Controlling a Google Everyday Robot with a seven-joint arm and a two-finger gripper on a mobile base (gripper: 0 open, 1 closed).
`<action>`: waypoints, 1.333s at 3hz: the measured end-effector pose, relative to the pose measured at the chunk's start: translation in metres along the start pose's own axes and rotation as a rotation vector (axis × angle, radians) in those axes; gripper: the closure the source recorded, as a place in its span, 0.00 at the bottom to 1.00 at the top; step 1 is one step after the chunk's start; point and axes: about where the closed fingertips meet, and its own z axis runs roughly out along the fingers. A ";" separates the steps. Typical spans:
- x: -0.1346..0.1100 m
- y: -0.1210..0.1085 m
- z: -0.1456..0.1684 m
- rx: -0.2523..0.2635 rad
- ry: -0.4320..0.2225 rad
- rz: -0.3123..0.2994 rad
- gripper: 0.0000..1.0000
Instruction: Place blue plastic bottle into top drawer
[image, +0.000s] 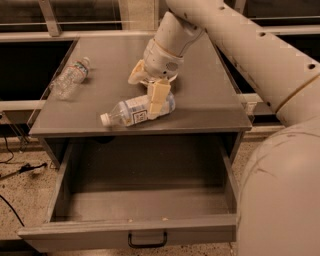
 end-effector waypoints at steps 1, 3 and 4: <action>0.003 0.004 0.007 -0.016 0.000 0.003 0.23; 0.015 0.025 0.023 -0.062 0.001 0.032 0.22; 0.016 0.025 0.024 -0.064 0.001 0.034 0.38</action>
Offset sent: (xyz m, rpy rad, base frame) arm -0.0238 -0.0212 -0.0317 -0.0487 0.0820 0.0010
